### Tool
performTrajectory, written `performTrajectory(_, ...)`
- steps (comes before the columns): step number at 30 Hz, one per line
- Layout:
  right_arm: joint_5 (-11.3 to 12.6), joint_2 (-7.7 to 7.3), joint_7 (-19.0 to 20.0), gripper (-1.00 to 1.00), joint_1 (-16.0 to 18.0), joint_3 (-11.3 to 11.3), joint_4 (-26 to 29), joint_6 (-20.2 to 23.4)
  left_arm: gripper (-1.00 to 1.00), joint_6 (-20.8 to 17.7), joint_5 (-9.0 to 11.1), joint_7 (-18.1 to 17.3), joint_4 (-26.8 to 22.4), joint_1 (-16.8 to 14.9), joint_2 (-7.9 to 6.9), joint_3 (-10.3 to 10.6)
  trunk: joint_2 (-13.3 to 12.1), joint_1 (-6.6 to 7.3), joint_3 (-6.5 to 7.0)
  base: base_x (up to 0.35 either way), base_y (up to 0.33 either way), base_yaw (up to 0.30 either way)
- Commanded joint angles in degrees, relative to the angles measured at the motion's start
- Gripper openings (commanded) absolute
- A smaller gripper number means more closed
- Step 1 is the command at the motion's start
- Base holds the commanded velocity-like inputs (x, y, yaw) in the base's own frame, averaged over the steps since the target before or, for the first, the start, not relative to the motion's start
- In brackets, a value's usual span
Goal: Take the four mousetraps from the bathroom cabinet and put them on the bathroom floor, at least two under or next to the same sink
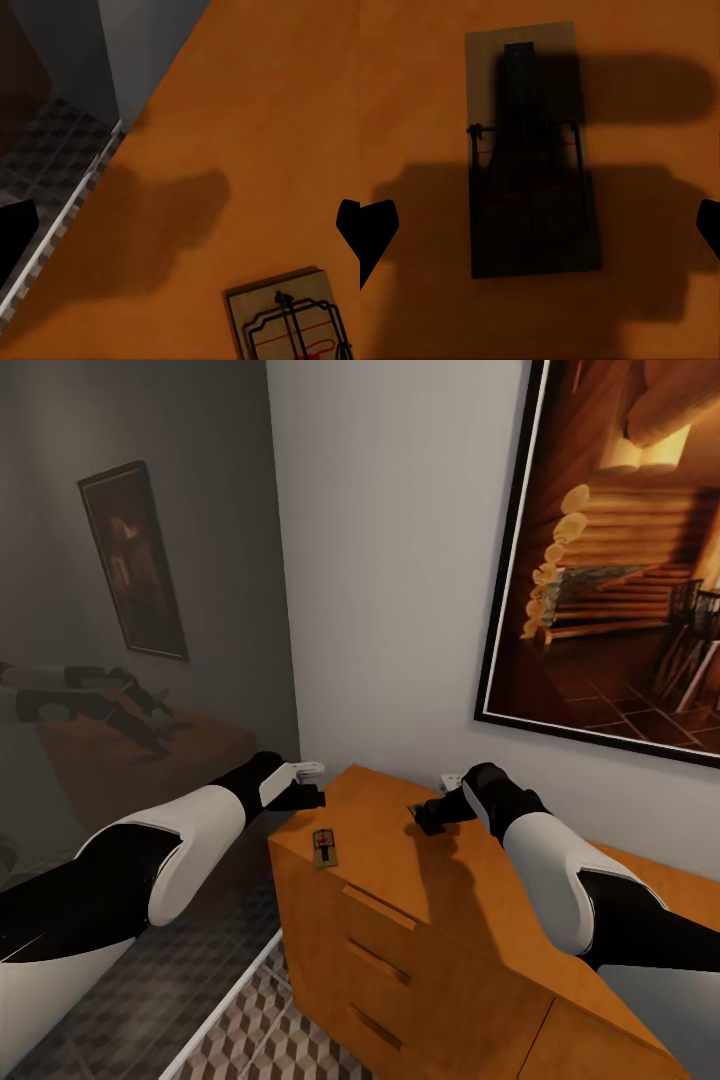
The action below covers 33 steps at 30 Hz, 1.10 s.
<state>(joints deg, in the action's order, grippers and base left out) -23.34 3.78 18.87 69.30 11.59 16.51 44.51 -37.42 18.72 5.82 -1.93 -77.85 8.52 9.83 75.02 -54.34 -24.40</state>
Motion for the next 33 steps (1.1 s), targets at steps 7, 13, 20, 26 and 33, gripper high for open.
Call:
performTrajectory(7, -0.63, 0.05, 0.38, 1.00, 0.02, 0.37, 0.10, 0.23, 1.00, -0.29, 0.59, 0.40, -0.13, -0.02, -0.03, 0.36, 0.04, 0.00, -0.07, 0.000, 0.000, 0.000)
performTrajectory(13, -0.61, 0.08, 0.38, 1.00, 0.01, 0.37, 0.10, 0.23, 1.00, -0.29, 0.57, 0.41, -0.22, -0.02, 0.00, 0.37, 0.04, 0.00, -0.07, 0.000, 0.000, 0.000)
performTrajectory(20, -0.63, 0.14, 0.38, 1.00, -0.01, 0.37, 0.10, 0.23, 1.00, -0.29, 0.54, 0.42, -0.26, -0.02, -0.01, 0.37, 0.04, 0.00, -0.07, 0.000, 0.000, 0.000)
performTrajectory(26, -0.64, 0.16, 0.38, 1.00, -0.02, 0.37, 0.10, 0.22, 1.00, -0.29, 0.54, 0.42, -0.26, -0.02, -0.06, 0.37, 0.04, 0.00, -0.07, 0.000, 0.000, 0.000)
performTrajectory(33, -0.62, 0.13, 0.33, 1.00, -0.02, 0.39, 0.09, 0.19, 1.00, -0.29, 0.53, 0.42, -0.27, -0.02, -0.05, 0.37, 0.04, 0.00, -0.07, 0.000, 0.000, 0.000)
